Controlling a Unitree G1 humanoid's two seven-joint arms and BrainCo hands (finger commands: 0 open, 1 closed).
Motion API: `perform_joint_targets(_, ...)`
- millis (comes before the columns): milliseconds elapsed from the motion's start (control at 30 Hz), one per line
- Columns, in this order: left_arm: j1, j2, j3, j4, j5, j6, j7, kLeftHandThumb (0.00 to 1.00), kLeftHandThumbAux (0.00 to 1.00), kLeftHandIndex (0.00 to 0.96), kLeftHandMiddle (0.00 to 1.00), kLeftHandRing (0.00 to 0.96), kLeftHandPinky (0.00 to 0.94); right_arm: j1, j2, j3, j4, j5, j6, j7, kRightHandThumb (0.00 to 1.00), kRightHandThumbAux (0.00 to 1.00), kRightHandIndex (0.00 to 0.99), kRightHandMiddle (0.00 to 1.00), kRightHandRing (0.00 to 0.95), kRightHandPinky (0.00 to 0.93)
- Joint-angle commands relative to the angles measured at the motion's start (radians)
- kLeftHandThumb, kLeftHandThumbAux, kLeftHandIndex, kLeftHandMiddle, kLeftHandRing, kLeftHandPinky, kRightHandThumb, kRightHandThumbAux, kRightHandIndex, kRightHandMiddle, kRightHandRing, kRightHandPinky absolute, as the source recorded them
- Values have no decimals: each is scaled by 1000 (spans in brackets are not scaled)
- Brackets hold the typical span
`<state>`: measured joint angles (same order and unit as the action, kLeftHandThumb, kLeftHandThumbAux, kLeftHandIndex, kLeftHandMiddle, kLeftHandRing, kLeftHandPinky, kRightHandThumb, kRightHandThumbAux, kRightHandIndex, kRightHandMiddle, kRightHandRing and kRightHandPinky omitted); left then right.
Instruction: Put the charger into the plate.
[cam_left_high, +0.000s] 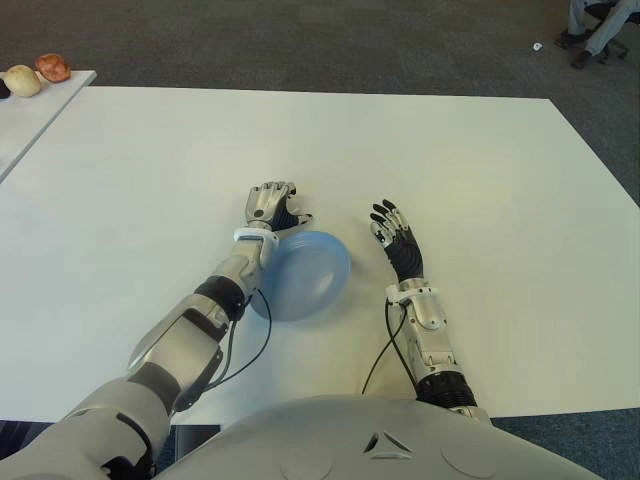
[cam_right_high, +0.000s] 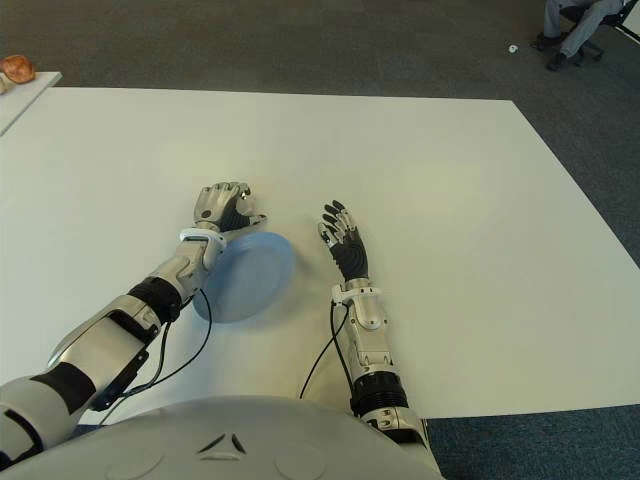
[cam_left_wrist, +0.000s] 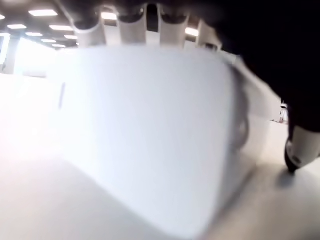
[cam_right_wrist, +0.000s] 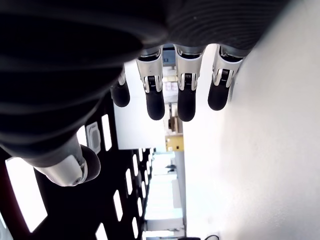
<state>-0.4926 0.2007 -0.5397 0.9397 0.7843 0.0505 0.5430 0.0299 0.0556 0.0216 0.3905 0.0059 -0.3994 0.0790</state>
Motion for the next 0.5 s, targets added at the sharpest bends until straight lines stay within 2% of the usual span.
perform_joint_targets(33,59,6,-3,50,-10,17,-9,711,686,430,739,754,716,27,3,0,19,7,44,-4,0,558,86,159,141,144)
perform_joint_targets(267,63,11,9,15,-13,19,-12,730,696,440,797,801,802,28,7,0,14,10,53,-4,0,558,87,159,143,149)
perform_joint_targets(500,82,13,33,-18,-40,-25,12,743,698,442,843,840,849,30,10,0,7,12,67,-5,0,558,85,161,147,158)
